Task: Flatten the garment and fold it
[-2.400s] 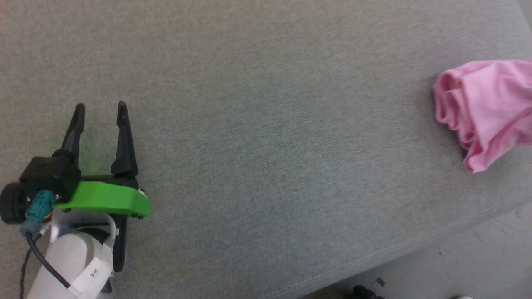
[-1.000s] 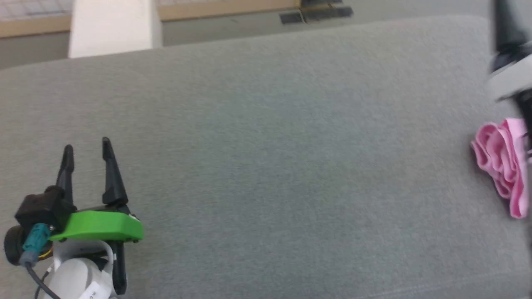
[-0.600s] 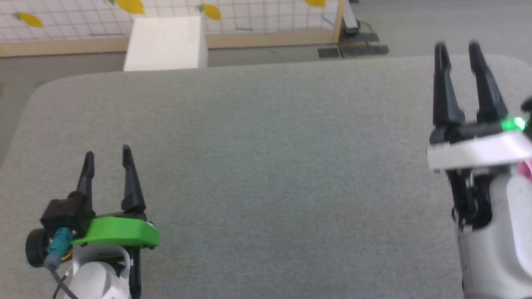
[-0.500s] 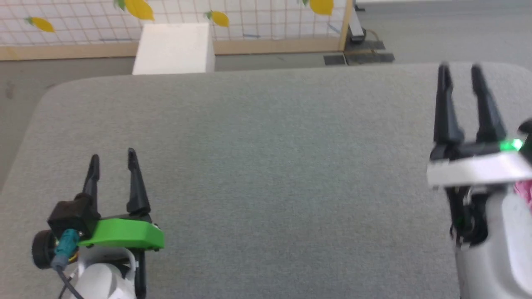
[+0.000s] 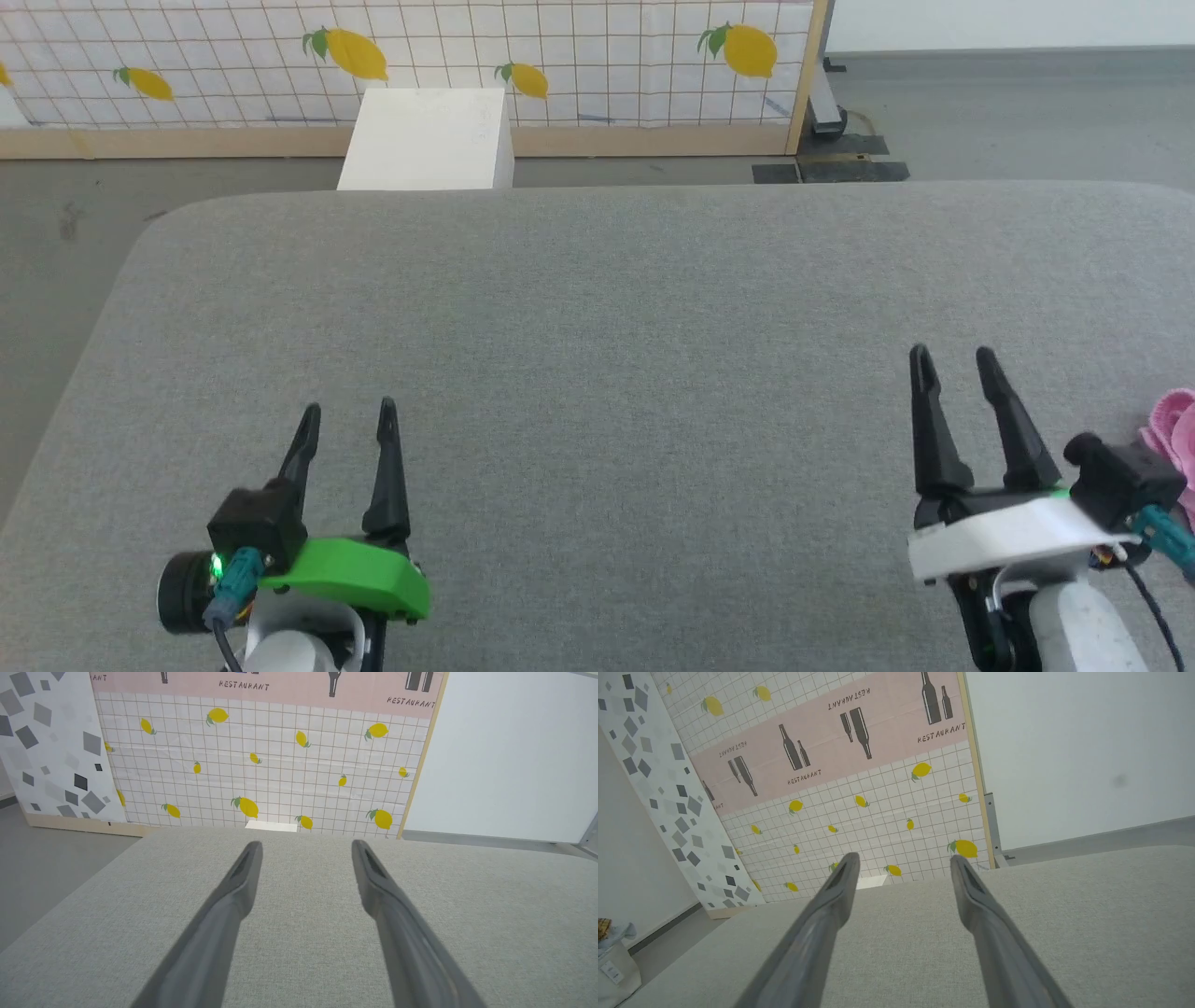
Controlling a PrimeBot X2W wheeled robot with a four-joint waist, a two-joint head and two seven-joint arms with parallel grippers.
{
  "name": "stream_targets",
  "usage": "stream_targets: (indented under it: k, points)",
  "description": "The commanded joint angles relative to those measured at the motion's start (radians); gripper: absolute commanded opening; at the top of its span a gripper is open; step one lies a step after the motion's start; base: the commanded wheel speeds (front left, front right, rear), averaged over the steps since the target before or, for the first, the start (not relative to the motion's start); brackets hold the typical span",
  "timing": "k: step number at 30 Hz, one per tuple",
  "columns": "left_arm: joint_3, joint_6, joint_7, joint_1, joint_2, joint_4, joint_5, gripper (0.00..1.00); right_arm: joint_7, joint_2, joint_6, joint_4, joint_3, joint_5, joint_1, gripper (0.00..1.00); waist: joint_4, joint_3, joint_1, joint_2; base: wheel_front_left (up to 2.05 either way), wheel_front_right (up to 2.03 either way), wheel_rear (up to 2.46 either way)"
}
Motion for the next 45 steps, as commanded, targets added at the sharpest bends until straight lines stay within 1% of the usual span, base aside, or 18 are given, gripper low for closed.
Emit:
stream_targets:
  k: [1, 6, 10, 17, 18, 19, 23, 45]
  points:
    - [0.004, -0.010, -0.006, 0.021, -0.004, 0.009, -0.013, 1.00, -0.008, 0.000, -0.001, 0.006, 0.006, 0.008, 0.019, 1.00, 0.003, -0.003, 0.0001, 0.0000, 0.00, 0.00, 0.00]
    - [0.018, -0.024, -0.010, 0.049, -0.019, 0.028, -0.033, 1.00, -0.008, 0.000, -0.001, 0.000, 0.010, 0.024, 0.056, 1.00, 0.010, -0.007, 0.0001, 0.0000, 0.00, 0.00, 0.00]
    - [0.033, -0.037, -0.012, 0.068, -0.045, 0.026, -0.049, 1.00, -0.009, 0.000, -0.001, -0.004, 0.009, 0.033, 0.076, 1.00, 0.015, -0.009, 0.0001, 0.0000, 0.00, 0.00, 0.00]
    - [0.063, -0.060, -0.012, 0.091, -0.071, 0.020, -0.033, 1.00, -0.009, 0.000, -0.001, -0.004, 0.008, 0.041, 0.088, 1.00, 0.015, -0.013, 0.0001, 0.0000, 0.00, 0.00, 0.00]
    - [0.067, -0.062, -0.012, 0.092, -0.073, 0.019, -0.025, 0.00, -0.009, 0.000, -0.001, -0.004, 0.009, 0.043, 0.089, 0.00, 0.015, -0.014, 0.0001, 0.0000, 0.00, 0.00, 0.00]
    - [0.064, -0.056, -0.004, 0.080, -0.068, 0.020, -0.032, 0.00, -0.002, 0.000, 0.000, 0.000, 0.008, 0.036, 0.075, 0.00, 0.015, -0.014, 0.0001, 0.0000, 0.00, 0.00, 0.00]
    - [0.062, -0.056, -0.003, 0.080, -0.068, 0.020, -0.035, 0.00, -0.002, 0.000, 0.000, 0.000, 0.007, 0.036, 0.075, 0.00, 0.015, -0.014, 0.0001, 0.0000, 0.00, 0.00, 0.00]
    - [0.092, -0.074, 0.041, 0.077, -0.085, 0.004, 0.035, 0.00, 0.042, 0.000, 0.000, -0.026, 0.005, -0.029, 0.082, 0.00, 0.021, -0.012, 0.0001, 0.0000, 0.00, 0.00, 0.00]
